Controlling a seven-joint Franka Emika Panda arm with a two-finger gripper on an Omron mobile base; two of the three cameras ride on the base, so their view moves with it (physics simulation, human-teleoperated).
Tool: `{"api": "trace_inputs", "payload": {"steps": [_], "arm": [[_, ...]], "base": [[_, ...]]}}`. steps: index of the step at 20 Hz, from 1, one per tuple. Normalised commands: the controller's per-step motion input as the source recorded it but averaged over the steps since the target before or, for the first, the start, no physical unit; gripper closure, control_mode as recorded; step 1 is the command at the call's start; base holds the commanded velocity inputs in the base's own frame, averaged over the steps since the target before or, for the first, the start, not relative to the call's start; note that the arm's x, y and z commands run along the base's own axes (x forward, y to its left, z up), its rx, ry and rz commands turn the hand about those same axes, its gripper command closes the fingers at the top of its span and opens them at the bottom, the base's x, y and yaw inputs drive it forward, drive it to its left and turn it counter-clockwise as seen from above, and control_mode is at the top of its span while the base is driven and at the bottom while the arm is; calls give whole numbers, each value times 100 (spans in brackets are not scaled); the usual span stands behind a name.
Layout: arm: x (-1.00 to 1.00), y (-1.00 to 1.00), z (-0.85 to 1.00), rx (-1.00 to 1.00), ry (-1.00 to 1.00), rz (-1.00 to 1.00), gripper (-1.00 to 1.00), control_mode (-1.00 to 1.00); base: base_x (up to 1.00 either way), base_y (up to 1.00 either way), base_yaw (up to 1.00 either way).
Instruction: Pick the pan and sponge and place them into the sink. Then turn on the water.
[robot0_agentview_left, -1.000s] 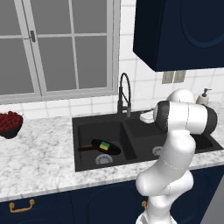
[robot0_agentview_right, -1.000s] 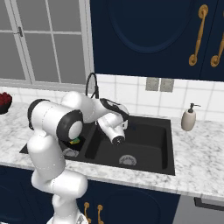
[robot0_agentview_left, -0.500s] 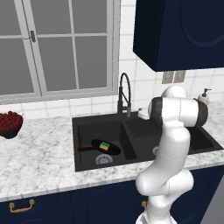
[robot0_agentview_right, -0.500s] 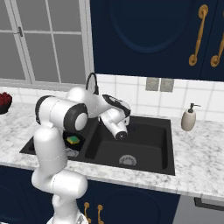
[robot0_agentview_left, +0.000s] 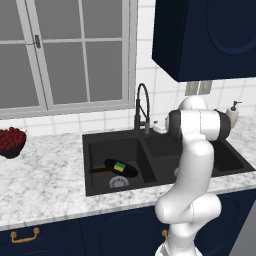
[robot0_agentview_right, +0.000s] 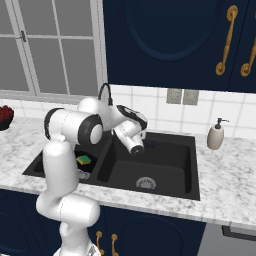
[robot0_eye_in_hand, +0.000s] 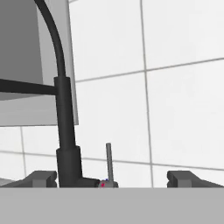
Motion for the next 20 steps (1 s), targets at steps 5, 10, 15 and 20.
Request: {"api": "trace_inputs", "payload": {"steps": [5,10,15,20], "arm": [[21,10,0,4,0,0,-100,-100],[24,5,0,5,0,0,-100,-100],[22,5,0,3,0,0,-100,-100],[18,5,0,2,0,0,-100,-100]], "base": [[0,0,0],[0,0,0],[0,0,0],[0,0,0]]}}
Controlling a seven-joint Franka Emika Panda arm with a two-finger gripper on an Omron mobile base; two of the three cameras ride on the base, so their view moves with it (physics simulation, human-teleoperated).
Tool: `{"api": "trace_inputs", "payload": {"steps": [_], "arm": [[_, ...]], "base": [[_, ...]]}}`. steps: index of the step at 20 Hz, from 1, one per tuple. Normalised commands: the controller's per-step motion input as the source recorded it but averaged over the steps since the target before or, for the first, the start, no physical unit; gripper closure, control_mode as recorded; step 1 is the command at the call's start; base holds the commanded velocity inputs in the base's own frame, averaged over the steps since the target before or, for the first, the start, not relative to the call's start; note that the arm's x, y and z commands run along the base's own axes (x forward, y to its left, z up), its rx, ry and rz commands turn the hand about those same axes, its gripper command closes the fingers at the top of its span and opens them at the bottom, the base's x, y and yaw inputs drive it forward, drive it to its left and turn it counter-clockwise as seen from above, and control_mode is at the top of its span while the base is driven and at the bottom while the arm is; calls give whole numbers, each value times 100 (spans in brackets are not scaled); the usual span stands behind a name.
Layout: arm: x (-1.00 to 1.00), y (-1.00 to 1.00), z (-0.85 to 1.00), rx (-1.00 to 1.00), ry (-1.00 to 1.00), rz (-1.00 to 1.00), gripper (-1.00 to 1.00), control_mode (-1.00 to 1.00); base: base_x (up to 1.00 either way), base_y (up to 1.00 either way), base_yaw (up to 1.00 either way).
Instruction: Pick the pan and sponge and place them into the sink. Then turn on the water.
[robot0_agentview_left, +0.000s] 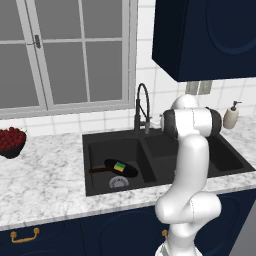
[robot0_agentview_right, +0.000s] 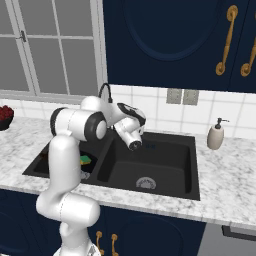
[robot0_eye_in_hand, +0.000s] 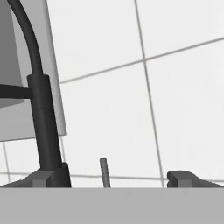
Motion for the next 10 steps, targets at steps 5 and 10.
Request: {"api": "trace_inputs", "payload": {"steps": [5,10], "arm": [[10,7,-5,0,0,0,-100,-100],[0,6,-12,0,0,0,-100,-100]], "base": [[0,0,0],[0,0,0]]}}
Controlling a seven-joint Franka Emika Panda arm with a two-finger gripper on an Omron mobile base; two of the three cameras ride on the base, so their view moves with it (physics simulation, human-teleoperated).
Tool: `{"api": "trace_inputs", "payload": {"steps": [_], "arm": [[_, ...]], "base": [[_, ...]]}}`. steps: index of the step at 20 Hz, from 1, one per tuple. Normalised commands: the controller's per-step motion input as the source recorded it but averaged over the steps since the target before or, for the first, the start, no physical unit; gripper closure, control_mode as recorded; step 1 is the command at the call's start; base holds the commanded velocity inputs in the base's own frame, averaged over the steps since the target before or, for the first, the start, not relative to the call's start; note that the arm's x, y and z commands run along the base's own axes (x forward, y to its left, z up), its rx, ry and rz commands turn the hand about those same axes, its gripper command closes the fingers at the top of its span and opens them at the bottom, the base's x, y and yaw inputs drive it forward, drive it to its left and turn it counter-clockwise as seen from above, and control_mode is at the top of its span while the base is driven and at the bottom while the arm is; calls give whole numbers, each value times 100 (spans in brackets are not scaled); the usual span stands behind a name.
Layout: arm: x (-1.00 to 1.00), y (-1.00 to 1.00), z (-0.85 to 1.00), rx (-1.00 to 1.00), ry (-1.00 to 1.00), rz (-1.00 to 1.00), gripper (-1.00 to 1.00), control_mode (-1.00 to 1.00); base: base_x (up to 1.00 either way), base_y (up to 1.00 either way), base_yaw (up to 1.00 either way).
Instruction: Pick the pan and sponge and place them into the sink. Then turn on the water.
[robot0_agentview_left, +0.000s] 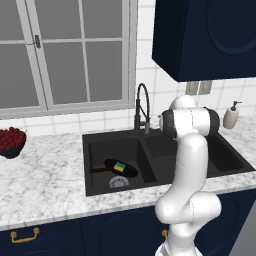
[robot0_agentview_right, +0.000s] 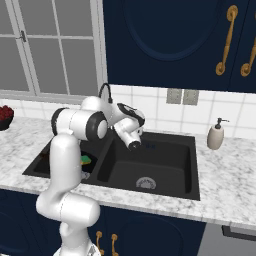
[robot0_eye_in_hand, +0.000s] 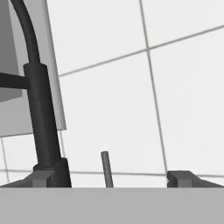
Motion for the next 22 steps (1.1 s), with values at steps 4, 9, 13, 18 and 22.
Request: {"api": "trace_inputs", "payload": {"steps": [4,9,13,18,22], "arm": [[0,5,-9,0,0,0,-100,-100],[2,2,-1,0,0,-1,-100,-100],[6,0,0,0,0,-4,-100,-100],[4,0,0,0,0,-5,-100,-100],[6,1,0,0,0,-4,-100,-100]], "base": [[0,0,0],[0,0,0],[0,0,0],[0,0,0],[0,0,0]]}}
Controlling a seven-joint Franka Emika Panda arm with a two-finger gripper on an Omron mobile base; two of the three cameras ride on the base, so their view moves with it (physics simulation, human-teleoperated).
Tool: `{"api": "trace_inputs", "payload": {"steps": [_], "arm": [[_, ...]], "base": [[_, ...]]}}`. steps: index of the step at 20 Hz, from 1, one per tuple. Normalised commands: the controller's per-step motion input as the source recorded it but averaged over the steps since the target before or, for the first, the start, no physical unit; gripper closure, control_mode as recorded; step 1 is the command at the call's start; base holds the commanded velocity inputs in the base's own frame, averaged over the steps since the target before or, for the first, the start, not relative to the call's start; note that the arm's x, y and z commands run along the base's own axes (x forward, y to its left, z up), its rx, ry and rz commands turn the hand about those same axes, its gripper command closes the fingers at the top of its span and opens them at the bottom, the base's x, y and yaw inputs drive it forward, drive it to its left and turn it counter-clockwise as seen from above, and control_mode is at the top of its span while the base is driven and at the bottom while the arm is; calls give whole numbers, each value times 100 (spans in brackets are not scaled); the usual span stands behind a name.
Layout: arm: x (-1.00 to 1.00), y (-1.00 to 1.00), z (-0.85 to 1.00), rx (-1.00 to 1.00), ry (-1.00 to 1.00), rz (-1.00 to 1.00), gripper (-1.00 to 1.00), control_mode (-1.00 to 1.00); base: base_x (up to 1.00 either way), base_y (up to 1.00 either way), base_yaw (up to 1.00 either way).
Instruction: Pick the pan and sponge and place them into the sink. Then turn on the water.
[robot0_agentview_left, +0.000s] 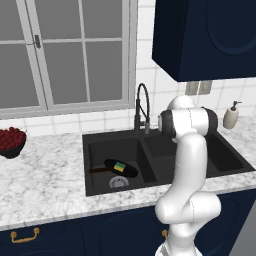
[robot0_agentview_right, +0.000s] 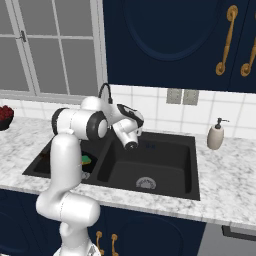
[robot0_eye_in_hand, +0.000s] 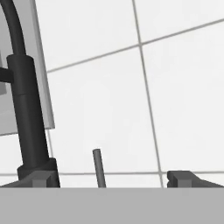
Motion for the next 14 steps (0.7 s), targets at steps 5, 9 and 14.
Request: {"api": "trace_inputs", "payload": {"steps": [5,9,14], "arm": [[3,1,-3,0,0,-2,-100,-100],[3,3,-6,0,0,-1,-100,-100],[7,3,-5,0,0,0,-100,-100]], "base": [[0,0,0],[0,0,0],[0,0,0]]}}
